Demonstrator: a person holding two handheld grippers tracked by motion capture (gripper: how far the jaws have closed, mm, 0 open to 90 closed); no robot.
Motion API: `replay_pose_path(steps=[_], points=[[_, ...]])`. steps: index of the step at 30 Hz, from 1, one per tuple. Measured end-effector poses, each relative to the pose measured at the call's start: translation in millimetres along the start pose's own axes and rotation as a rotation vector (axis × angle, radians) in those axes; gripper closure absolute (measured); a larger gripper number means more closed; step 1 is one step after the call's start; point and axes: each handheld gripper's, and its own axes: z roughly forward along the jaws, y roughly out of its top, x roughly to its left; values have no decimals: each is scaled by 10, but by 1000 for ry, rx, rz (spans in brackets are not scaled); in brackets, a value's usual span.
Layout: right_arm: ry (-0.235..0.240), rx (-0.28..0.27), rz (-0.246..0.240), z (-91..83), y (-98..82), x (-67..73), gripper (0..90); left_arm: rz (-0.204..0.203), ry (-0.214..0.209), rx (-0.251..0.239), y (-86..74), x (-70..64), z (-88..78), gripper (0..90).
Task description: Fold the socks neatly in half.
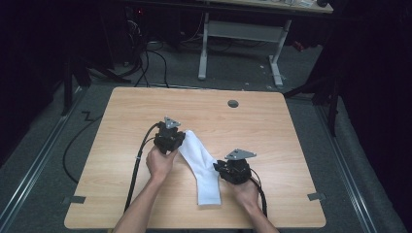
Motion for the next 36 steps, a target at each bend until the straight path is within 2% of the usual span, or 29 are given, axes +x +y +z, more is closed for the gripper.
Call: replay_pose_path(steps=[2, 5, 8, 10, 12, 15, 28, 32, 36], points=[[-15, -1, -1, 42, -3, -5, 693, 12, 3, 3, -3, -3, 4, 832], [-21, 29, -7, 128, -10, -11, 686, 20, 8, 14, -12, 7, 5, 831], [-14, 64, 10, 214, -22, -44, 695, 11, 4, 6, -8, 8, 1, 831], [-2, 86, 17, 252, -33, -66, 731, 12, 2, 5, -6, 7, 0, 831], [12, 85, 17, 253, -38, -77, 784, 15, 2, 5, -6, 6, -3, 829], [15, 91, -18, 244, -29, -71, 873, 13, 2, 1, -2, 15, -15, 828], [1, 5, -50, 29, 2, -51, 893, -9, -4, -31, 20, 33, -42, 828], [-7, 3, -42, 3, -6, -66, 892, -15, 9, -29, 11, 27, 28, 820], [-22, 17, -37, 38, -43, -97, 891, -16, 18, -3, -23, 21, 152, 819]])
